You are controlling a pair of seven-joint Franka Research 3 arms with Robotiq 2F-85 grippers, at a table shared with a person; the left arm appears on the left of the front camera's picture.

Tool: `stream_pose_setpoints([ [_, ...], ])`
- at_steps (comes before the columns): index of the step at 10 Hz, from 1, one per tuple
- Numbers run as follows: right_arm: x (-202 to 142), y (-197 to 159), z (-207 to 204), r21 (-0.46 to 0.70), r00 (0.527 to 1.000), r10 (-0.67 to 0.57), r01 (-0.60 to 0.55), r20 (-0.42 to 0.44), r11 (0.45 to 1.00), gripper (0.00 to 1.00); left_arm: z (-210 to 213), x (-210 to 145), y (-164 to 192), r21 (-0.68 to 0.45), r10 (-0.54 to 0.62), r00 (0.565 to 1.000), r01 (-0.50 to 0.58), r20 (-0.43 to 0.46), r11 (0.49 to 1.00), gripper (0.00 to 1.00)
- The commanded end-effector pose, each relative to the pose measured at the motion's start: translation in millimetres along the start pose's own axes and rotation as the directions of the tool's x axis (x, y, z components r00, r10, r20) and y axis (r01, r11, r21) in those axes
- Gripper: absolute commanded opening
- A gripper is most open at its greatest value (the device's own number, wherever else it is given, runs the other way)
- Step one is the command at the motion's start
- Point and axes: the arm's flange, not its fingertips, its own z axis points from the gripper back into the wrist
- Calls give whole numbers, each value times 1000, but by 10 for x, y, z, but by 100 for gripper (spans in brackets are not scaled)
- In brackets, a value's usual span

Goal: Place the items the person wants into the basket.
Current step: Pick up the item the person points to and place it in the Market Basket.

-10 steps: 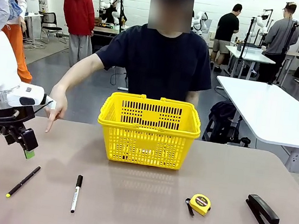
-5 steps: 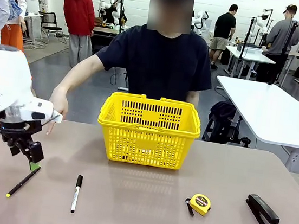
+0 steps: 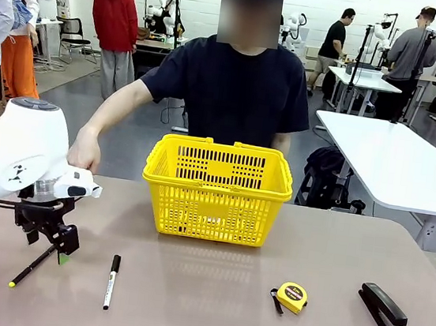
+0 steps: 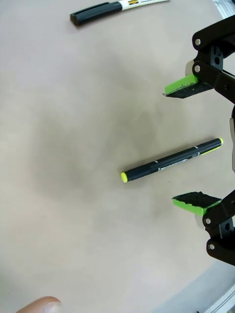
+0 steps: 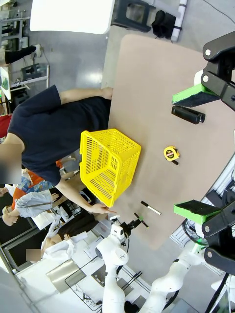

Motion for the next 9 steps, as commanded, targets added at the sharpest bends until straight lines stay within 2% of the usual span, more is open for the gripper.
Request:
stream_pose_setpoints([
  [1, -12, 5, -21, 23, 1000, 8, -9, 11, 1000, 100, -167, -417, -34, 14, 46, 998, -46, 43, 999, 100],
  [5, -12, 5, -21, 23, 1000, 8, -9, 11, 1000, 100, -137, -506, 28, 0, 64, 996, -64, 68, 998, 100],
  [9, -12, 5, -21, 23, 1000, 8, -9, 11, 1000, 100, -129, -506, 135, -79, 127, 992, -126, 13, 989, 100],
])
